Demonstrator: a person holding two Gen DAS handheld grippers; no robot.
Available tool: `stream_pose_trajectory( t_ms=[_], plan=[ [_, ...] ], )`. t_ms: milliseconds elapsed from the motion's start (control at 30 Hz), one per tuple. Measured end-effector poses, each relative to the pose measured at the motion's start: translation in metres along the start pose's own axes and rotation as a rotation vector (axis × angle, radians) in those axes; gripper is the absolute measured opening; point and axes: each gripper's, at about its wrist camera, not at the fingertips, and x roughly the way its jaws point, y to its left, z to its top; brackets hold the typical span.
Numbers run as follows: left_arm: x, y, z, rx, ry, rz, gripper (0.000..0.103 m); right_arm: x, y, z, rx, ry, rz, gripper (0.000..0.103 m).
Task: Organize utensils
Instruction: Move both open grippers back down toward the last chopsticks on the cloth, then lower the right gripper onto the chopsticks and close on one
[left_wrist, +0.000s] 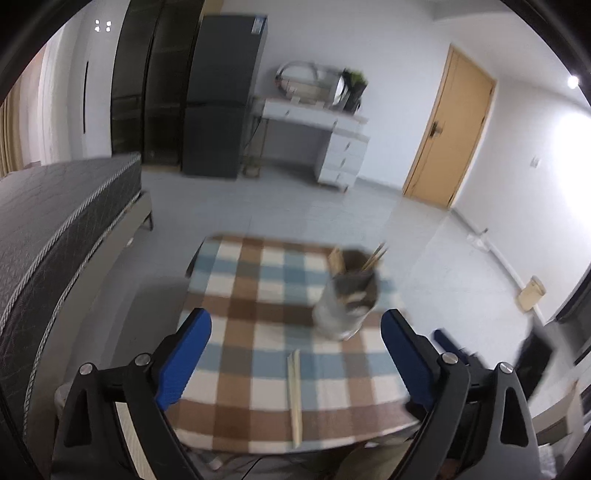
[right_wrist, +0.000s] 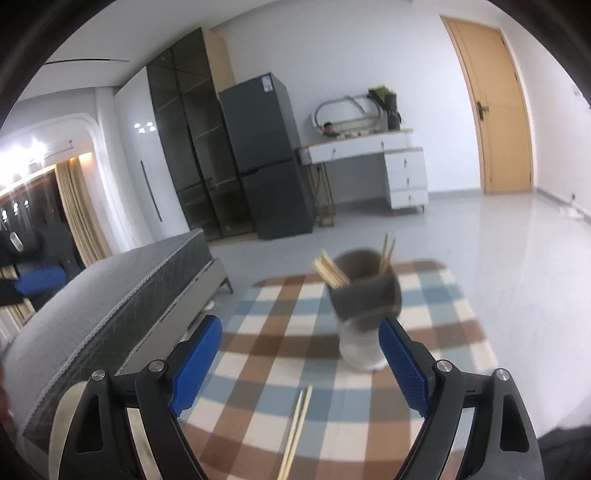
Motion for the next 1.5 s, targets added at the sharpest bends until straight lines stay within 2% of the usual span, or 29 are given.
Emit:
stream_pose_trajectory(
  t_ms=[67,133,200,267,367,600,767,1033,1233,1500],
  plan=[
    [0.024,0.009,-0.014,-0.013,0.028,0.015,0.09,0.006,0.0,-0.01,-0.007,0.037,-0.009,0.087],
    [0.043,0.018,-0.031,-0.013,-0.004,0.041,0.09,0.015,-0.003,-0.018,-0.016,0.076,-0.022,0.087],
    [0.065,0.019,-0.039,0.018,0.038,0.04,0.09,0.031,-0.006,-0.023,-0.034,0.147,-0.036,0.087],
    [0.09,0.021,-0.044,0.037,0.088,0.047,0.09,0.043,-0.012,-0.027,-0.033,0.179,-0.063,0.087],
    [0.113,0.03,-0.047,0.024,0.102,0.094,0.09,0.06,-0.022,-0.036,0.009,0.237,-0.068,0.087],
    [0.154,0.058,-0.056,-0.052,0.178,0.149,0.09,0.1,-0.031,-0.059,0.029,0.381,-0.08,0.087],
    [0.179,0.07,-0.064,-0.049,0.224,0.179,0.09,0.134,-0.026,-0.071,-0.001,0.471,-0.08,0.087],
    [0.19,0.086,-0.057,-0.095,0.254,0.237,0.09,0.19,-0.015,-0.083,-0.06,0.598,-0.101,0.084],
    [0.193,0.096,-0.054,-0.129,0.285,0.25,0.09,0.223,-0.008,-0.089,-0.086,0.681,-0.116,0.077],
    [0.193,0.103,-0.048,-0.154,0.305,0.269,0.09,0.242,-0.004,-0.088,-0.131,0.718,-0.159,0.07]
  ],
)
